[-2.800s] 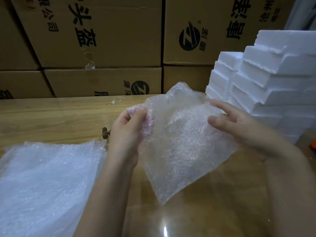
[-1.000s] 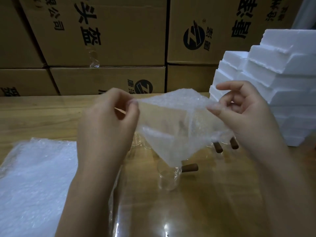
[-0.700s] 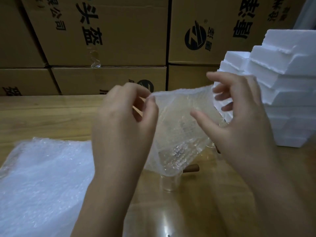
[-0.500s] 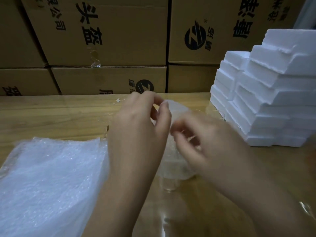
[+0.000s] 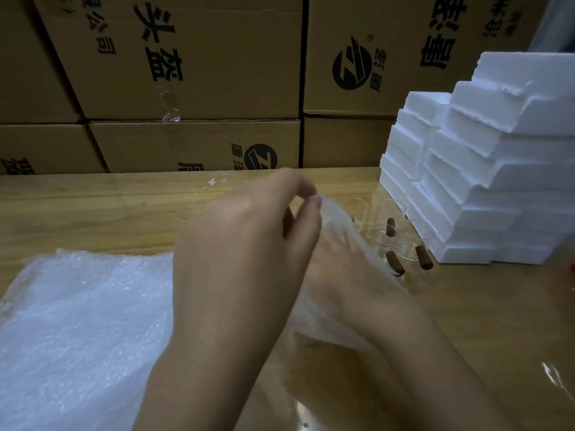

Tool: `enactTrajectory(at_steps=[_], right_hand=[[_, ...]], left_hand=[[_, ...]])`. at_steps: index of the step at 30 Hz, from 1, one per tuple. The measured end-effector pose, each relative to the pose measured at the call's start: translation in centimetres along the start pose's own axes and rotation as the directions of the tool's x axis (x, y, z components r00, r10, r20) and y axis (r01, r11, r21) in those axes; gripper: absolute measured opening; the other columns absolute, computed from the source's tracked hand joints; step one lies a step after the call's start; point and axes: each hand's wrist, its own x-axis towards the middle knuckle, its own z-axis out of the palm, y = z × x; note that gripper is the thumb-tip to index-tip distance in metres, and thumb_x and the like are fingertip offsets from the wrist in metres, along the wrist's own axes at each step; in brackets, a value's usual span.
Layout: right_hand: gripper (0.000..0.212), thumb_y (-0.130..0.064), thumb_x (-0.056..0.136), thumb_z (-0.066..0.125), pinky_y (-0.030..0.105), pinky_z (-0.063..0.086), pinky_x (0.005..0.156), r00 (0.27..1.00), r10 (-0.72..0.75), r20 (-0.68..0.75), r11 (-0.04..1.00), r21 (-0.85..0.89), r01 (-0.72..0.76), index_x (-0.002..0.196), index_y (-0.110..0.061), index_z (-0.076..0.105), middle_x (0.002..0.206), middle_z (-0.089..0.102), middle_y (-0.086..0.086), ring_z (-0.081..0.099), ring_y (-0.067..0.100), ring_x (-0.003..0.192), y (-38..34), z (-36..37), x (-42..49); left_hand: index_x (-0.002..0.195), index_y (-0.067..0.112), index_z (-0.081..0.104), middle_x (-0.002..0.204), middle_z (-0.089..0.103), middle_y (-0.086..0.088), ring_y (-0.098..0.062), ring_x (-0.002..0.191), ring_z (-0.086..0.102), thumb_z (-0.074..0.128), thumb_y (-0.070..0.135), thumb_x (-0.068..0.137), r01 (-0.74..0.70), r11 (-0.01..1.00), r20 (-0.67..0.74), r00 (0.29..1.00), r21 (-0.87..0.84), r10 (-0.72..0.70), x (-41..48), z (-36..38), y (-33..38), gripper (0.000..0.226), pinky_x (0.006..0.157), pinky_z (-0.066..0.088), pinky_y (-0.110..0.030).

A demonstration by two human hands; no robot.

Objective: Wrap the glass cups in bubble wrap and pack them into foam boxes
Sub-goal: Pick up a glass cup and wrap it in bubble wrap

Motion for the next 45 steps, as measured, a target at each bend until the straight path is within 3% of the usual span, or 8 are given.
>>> enactTrajectory(at_steps=[3,6,11,16,21,32,40,45], right_hand=[[0.052,-0.021,0.093,0.053,0.016,0.025,0.1,0.983,-0.152,0.104,0.986,0.086,0.144,0.139,-0.035,0.034,0.135,0.04,-0.017,0.034,-0.007,0.12,-0.4,-1.3,-0.6],[0.009,-0.03,0.092,0.053,0.009,0.041,0.071,0.95,-0.306,-0.058,0.876,0.374,0.305,0.098,-0.037,0.054,0.085,0.054,-0.03,0.051,-0.018,0.084,-1.1,-4.4,-2.3],[0.024,-0.026,0.091,0.051,0.015,0.043,0.047,0.902,-0.046,-0.429,0.511,0.766,0.39,0.071,-0.022,0.064,0.069,0.068,-0.004,0.057,0.006,0.052,1.5,-7.9,-3.6],[0.011,-0.032,0.094,0.051,0.026,0.05,0.067,0.959,0.275,0.075,0.938,0.199,-0.284,0.088,-0.03,0.06,0.082,0.064,-0.012,0.059,0.007,0.074,6.3,-5.1,-2.4],[0.04,-0.038,0.089,0.059,0.023,0.044,0.073,0.791,0.346,0.505,0.936,-0.136,-0.324,0.125,-0.024,0.051,0.108,0.058,-0.01,0.053,0.012,0.097,6.5,-0.2,-1.5],[0.03,-0.045,0.097,0.044,0.039,0.047,0.09,0.797,0.264,0.543,0.957,-0.047,-0.285,0.102,-0.021,0.062,0.102,0.064,0.002,0.06,0.019,0.094,8.1,-3.7,-1.9],[0.05,-0.081,0.073,0.036,0.031,0.045,0.059,0.964,0.248,-0.091,0.931,0.296,-0.212,0.081,-0.038,0.059,0.063,0.059,-0.01,0.053,0.009,0.057,8.5,-11.4,-6.1],[0.055,-0.078,0.076,0.015,0.025,0.044,0.064,0.986,0.111,0.121,0.991,0.054,-0.119,0.082,-0.035,0.048,0.075,0.057,-0.013,0.055,0.005,0.071,2.5,-10.4,-6.0]], left_hand=[[0.09,0.02,0.065,0.055,0.048,0.011,-0.01,0.047,0.047,0.055,0.027,0.09,0.045,0.996,-0.074,0.997,0.08,-0.039,0.2,-0.1,-0.6,0.011,0.042,0.043,-0.032],[0.092,0.018,0.062,0.055,0.045,0.011,-0.019,0.046,0.047,0.059,0.023,0.093,0.113,0.98,-0.115,0.989,0.166,-0.094,0.4,-0.2,-1.6,0.006,0.043,0.044,-0.034],[0.093,0.019,0.063,0.058,0.047,0.013,-0.018,0.051,0.048,0.056,0.025,0.092,0.259,0.946,-0.208,0.953,0.192,-0.219,0.7,-0.6,-3.8,0.009,0.05,0.043,-0.03],[0.091,0.021,0.062,0.059,0.05,0.011,-0.017,0.055,0.05,0.056,0.026,0.091,0.293,0.944,-0.226,0.94,0.151,-0.256,0.8,-0.7,-4.8,0.008,0.054,0.046,-0.035],[0.091,0.019,0.064,0.058,0.05,0.01,-0.009,0.053,0.047,0.058,0.028,0.091,0.32,0.935,-0.201,0.936,0.151,-0.288,0.9,0.2,-5.0,0.011,0.052,0.04,-0.026],[0.088,0.019,0.064,0.056,0.05,0.009,-0.004,0.051,0.042,0.058,0.028,0.09,0.366,0.911,-0.174,0.926,0.189,-0.336,1.0,1.0,-5.2,0.011,0.046,0.023,-0.021],[0.089,0.02,0.064,0.055,0.047,0.012,-0.003,0.05,0.042,0.058,0.029,0.09,0.355,0.912,-0.156,0.932,0.206,-0.328,1.2,1.2,-5.0,0.011,0.045,0.024,-0.02],[0.088,0.021,0.064,0.055,0.049,0.01,-0.005,0.052,0.045,0.059,0.029,0.09,0.321,0.928,-0.132,0.945,0.19,-0.3,1.1,1.5,-4.2,0.01,0.047,0.031,-0.021]])
